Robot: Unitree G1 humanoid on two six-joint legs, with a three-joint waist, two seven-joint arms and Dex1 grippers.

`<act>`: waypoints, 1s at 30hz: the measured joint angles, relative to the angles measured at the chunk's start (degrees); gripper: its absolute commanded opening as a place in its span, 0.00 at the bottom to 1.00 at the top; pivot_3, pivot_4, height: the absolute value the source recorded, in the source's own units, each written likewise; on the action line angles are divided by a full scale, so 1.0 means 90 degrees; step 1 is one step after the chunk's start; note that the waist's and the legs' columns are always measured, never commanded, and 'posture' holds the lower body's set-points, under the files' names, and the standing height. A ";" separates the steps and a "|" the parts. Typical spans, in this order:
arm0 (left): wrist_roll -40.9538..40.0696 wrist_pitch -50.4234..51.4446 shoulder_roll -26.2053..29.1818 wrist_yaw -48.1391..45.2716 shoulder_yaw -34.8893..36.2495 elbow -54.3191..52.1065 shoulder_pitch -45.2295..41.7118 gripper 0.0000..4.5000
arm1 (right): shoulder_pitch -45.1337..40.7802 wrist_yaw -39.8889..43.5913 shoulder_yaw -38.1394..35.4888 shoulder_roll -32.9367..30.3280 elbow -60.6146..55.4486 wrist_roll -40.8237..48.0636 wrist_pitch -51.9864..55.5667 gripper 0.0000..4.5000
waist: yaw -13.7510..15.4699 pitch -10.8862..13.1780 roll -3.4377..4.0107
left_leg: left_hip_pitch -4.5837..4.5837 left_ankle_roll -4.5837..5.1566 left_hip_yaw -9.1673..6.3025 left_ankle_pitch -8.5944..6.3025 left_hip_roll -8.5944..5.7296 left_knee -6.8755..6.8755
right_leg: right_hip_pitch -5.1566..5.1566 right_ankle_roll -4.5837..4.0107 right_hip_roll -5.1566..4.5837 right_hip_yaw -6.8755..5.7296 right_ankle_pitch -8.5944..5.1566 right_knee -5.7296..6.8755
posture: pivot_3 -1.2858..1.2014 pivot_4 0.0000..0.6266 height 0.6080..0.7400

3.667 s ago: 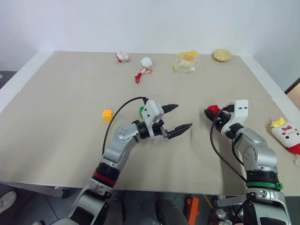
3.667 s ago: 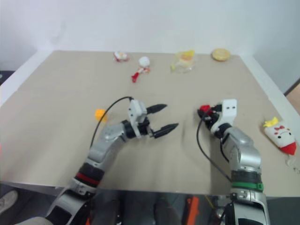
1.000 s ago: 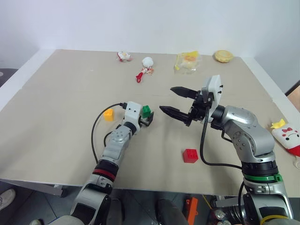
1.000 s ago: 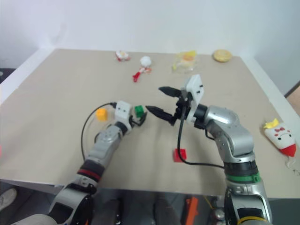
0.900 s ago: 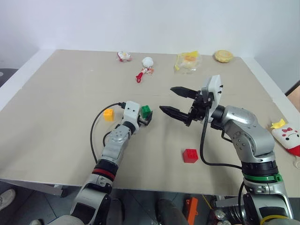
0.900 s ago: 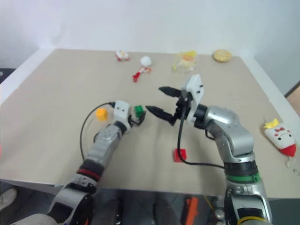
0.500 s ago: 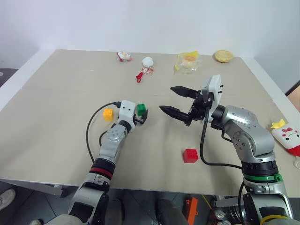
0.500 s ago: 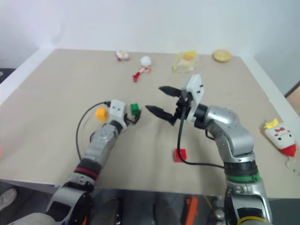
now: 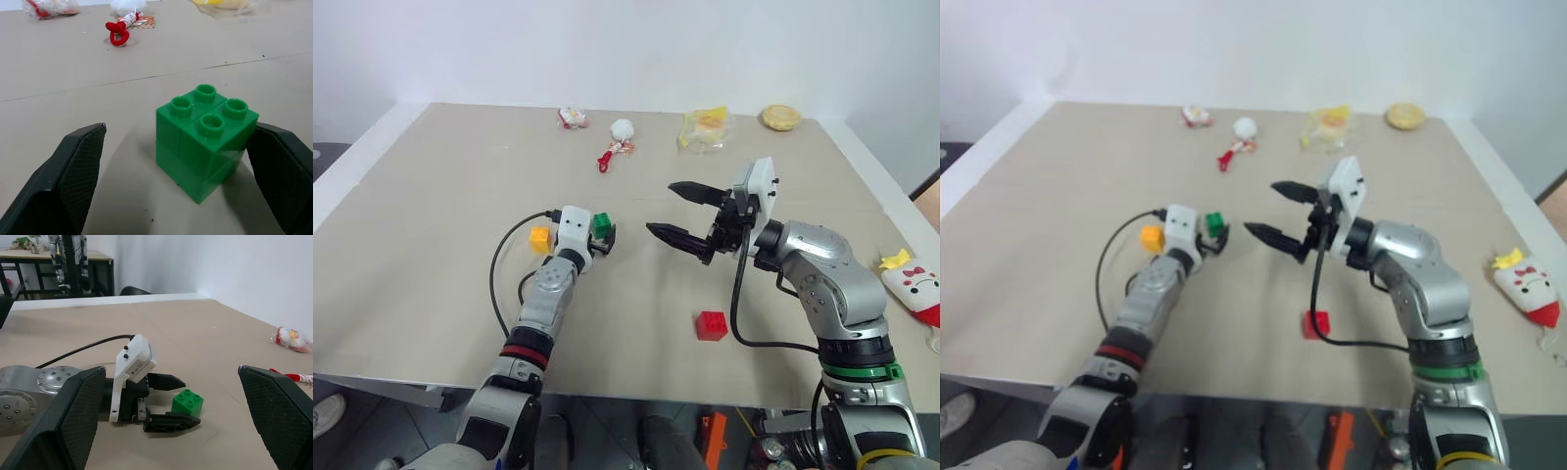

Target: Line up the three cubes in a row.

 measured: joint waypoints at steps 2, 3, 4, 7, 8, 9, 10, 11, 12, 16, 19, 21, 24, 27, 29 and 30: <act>0.0000 0.0025 -0.0086 0.0002 -0.0020 -0.0132 0.0076 1.00 | 0.0019 0.0065 0.0000 -0.0019 0.0164 -0.0062 -0.0058 1.00 | 0.0001 0.0000 0.0000 | 0.0000 0.0000 0.0000 0.0000 0.0000 -0.0001 | 0.0000 0.0000 0.0000 0.0000 0.0000 0.0000 | 0.52 0.24 1.00; 0.0002 0.0047 -0.0132 0.0007 -0.0035 -0.0190 0.0120 1.00 | 0.0036 0.0091 0.0000 -0.0036 0.0226 -0.0109 -0.0082 1.00 | 0.0001 0.0000 0.0000 | 0.0000 0.0000 0.0000 0.0000 0.0000 -0.0001 | -0.0001 0.0000 0.0000 0.0000 0.0000 0.0000 | 0.52 0.24 1.00; 0.0003 0.0060 -0.0164 0.0014 -0.0053 -0.0244 0.0157 1.00 | 0.0044 0.0106 0.0000 -0.0049 0.0258 -0.0139 -0.0101 1.00 | 0.0001 0.0000 0.0000 | 0.0000 0.0000 0.0000 0.0000 0.0000 -0.0001 | -0.0002 0.0000 0.0001 0.0000 0.0000 0.0000 | 0.52 0.24 1.00; 0.0016 0.0131 -0.0279 0.0082 -0.0078 -0.0325 0.0198 1.00 | 0.0045 0.0136 0.0000 -0.0064 0.0292 -0.0172 -0.0129 1.00 | -0.0002 0.0000 0.0000 | 0.0001 0.0000 0.0000 0.0000 0.0000 -0.0001 | -0.0001 -0.0001 0.0001 0.0000 0.0000 0.0000 | 0.52 0.24 1.00; 0.0025 0.0138 -0.0319 0.0146 -0.0088 -0.0330 0.0198 1.00 | 0.0045 0.0143 0.0000 -0.0064 0.0292 -0.0172 -0.0131 1.00 | -0.0002 0.0000 0.0000 | 0.0002 0.0000 0.0000 0.0000 0.0000 -0.0001 | -0.0001 -0.0001 0.0001 0.0000 0.0000 0.0000 | 0.52 0.24 1.00; 0.0057 0.0148 -0.0355 0.0214 -0.0095 -0.0330 0.0197 1.00 | 0.0045 0.0149 0.0000 -0.0063 0.0292 -0.0173 -0.0131 1.00 | -0.0002 0.0000 0.0000 | 0.0002 0.0000 0.0000 0.0000 0.0000 0.0000 | 0.0000 -0.0001 0.0001 0.0000 0.0000 0.0000 | 0.52 0.24 1.00; 0.0077 0.0155 -0.0368 0.0278 -0.0096 -0.0330 0.0197 1.00 | 0.0046 0.0153 0.0000 -0.0063 0.0292 -0.0173 -0.0131 1.00 | -0.0002 0.0000 0.0000 | 0.0002 0.0000 0.0000 0.0000 0.0000 0.0000 | -0.0001 -0.0001 0.0001 0.0000 0.0000 0.0000 | 0.52 0.24 1.00; 0.0089 0.0160 -0.0374 0.0333 -0.0090 -0.0329 0.0195 1.00 | 0.0047 0.0157 0.0000 -0.0063 0.0292 -0.0173 -0.0131 1.00 | -0.0002 0.0001 0.0000 | 0.0002 0.0000 0.0000 0.0000 0.0000 0.0000 | -0.0001 -0.0001 0.0001 0.0000 0.0000 0.0000 | 0.52 0.24 1.00; 0.0099 0.0163 -0.0375 0.0406 -0.0077 -0.0326 0.0193 1.00 | 0.0048 0.0161 0.0000 -0.0063 0.0291 -0.0174 -0.0131 1.00 | -0.0002 0.0001 -0.0001 | 0.0002 0.0000 0.0000 0.0000 0.0000 0.0000 | -0.0001 -0.0001 0.0001 0.0000 0.0000 0.0000 | 0.52 0.24 1.00; 0.0124 0.0164 -0.0361 0.0498 -0.0011 -0.0309 0.0174 1.00 | 0.0070 0.0166 0.0000 -0.0063 0.0291 -0.0176 -0.0132 1.00 | -0.0002 0.0001 -0.0001 | 0.0001 0.0000 0.0000 0.0000 0.0000 -0.0001 | -0.0001 -0.0001 0.0001 0.0000 0.0000 0.0000 | 0.52 0.24 1.00; 0.0128 0.0164 -0.0353 0.0554 0.0008 -0.0301 0.0174 0.88 | 0.0071 0.0164 0.0000 -0.0063 0.0290 -0.0177 -0.0132 1.00 | 0.0000 0.0001 -0.0001 | 0.0001 0.0000 0.0000 0.0000 0.0000 -0.0001 | -0.0001 -0.0001 0.0001 0.0000 0.0000 0.0000 | 0.52 0.24 1.00; 0.0126 0.0164 -0.0357 0.0557 0.0008 -0.0301 0.0174 0.74 | 0.0075 0.0160 0.0000 -0.0063 0.0289 -0.0177 -0.0132 1.00 | 0.0000 0.0001 -0.0001 | 0.0001 0.0000 0.0000 0.0000 0.0000 -0.0001 | -0.0001 -0.0001 0.0001 0.0000 0.0000 0.0000 | 0.52 0.24 1.00; 0.0125 0.0164 -0.0365 0.0557 0.0007 -0.0301 0.0174 0.58 | 0.0078 0.0150 0.0000 -0.0063 0.0289 -0.0177 -0.0132 1.00 | 0.0001 0.0001 -0.0001 | 0.0001 0.0000 0.0000 0.0000 0.0000 -0.0001 | -0.0001 -0.0001 0.0001 0.0000 0.0000 0.0000 | 0.52 0.24 1.00; 0.0124 0.0164 -0.0371 0.0539 0.0001 -0.0302 0.0172 0.58 | 0.0078 0.0130 0.0000 -0.0062 0.0289 -0.0177 -0.0132 1.00 | 0.0000 0.0001 -0.0001 | 0.0001 0.0000 0.0000 0.0000 0.0000 -0.0001 | -0.0001 -0.0001 0.0001 0.0000 0.0000 0.0000 | 0.52 0.24 1.00; 0.0124 0.0167 -0.0372 0.0525 0.0001 -0.0302 0.0172 0.58 | 0.0078 0.0127 0.0000 -0.0062 0.0289 -0.0177 -0.0132 1.00 | 0.0000 0.0001 -0.0001 | 0.0001 0.0000 0.0000 0.0000 0.0000 -0.0001 | -0.0001 -0.0001 0.0001 0.0000 0.0000 0.0000 | 0.52 0.24 1.00; 0.0124 0.0167 -0.0371 0.0520 0.0001 -0.0303 0.0173 0.58 | 0.0078 0.0126 0.0000 -0.0062 0.0289 -0.0177 -0.0132 1.00 | 0.0000 0.0001 -0.0001 | 0.0001 0.0000 0.0000 0.0000 0.0000 -0.0001 | 0.0000 -0.0001 0.0001 0.0000 0.0000 0.0000 | 0.52 0.24 1.00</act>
